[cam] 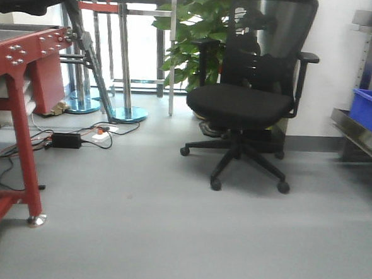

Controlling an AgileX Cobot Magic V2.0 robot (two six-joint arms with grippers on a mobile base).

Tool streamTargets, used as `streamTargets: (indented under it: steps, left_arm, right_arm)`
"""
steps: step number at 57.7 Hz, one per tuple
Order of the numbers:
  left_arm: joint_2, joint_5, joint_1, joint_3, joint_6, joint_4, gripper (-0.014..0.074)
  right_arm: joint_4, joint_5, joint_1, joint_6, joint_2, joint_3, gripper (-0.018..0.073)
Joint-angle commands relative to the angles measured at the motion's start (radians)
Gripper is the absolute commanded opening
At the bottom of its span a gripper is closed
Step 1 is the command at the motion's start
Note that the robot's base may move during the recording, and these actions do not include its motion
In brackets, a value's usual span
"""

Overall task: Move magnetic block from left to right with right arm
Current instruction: 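Drive past the office chair and plant carrying the red cube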

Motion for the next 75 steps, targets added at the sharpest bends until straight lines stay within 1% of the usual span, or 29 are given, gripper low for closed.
streamTargets:
  steps: [1,75]
  left_arm:
    - [-0.011,-0.086,-0.007,0.008,0.0,-0.005,-0.0126]
    - [-0.011,-0.086,-0.007,0.008,0.0,-0.005,-0.0126]
  right_arm:
    - [-0.009,-0.092,-0.007,-0.006,0.005,-0.031,0.0347]
    - [-0.009,-0.091,-0.007,-0.006,0.005,-0.031,0.0347]
